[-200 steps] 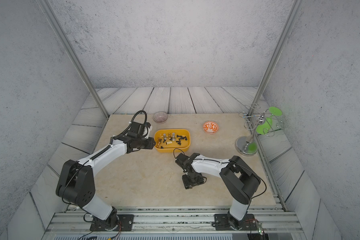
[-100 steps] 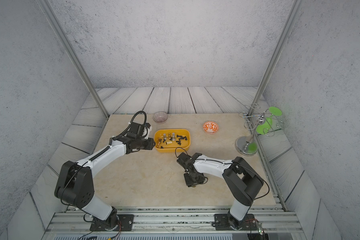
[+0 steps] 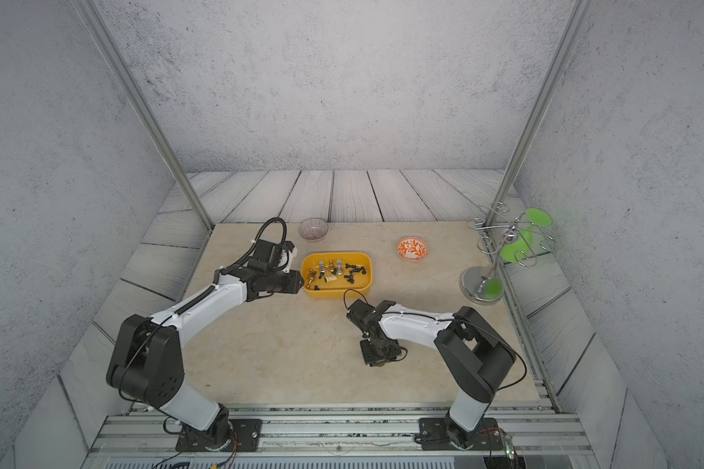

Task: Put the chess pieces into the storage box
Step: Pick up the chess piece at the center of the board, then place the chess piece in the storage box.

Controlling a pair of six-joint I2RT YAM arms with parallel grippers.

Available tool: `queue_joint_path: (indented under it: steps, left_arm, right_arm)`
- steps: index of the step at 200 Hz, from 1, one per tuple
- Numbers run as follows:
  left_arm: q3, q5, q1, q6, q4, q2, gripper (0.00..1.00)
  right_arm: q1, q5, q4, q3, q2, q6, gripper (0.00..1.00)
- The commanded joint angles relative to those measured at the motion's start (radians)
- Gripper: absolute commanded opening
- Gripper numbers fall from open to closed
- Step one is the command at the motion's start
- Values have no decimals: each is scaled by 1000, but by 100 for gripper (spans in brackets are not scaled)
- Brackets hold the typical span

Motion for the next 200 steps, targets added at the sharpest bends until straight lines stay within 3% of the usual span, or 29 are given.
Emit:
queue_joint_path:
  steps: [1, 54, 100, 151, 200]
  left_arm:
    - [-3, -9, 8, -1, -8, -33, 36]
    - [26, -44, 8, 1, -24, -43, 36]
    - [26, -72, 8, -10, 2, -60, 36]
    - [52, -90, 8, -13, 4, -60, 36]
    - [52, -83, 8, -13, 10, -65, 36]
  right_arm:
    - [-2, 4, -45, 0, -33, -2, 30]
    - [-19, 27, -128, 141, -115, -66, 28]
    - [-122, -4, -168, 289, -143, -190, 28]
    - [-247, -37, -174, 520, -24, -349, 28]
    - [-276, -59, -166, 779, 179, -412, 28]
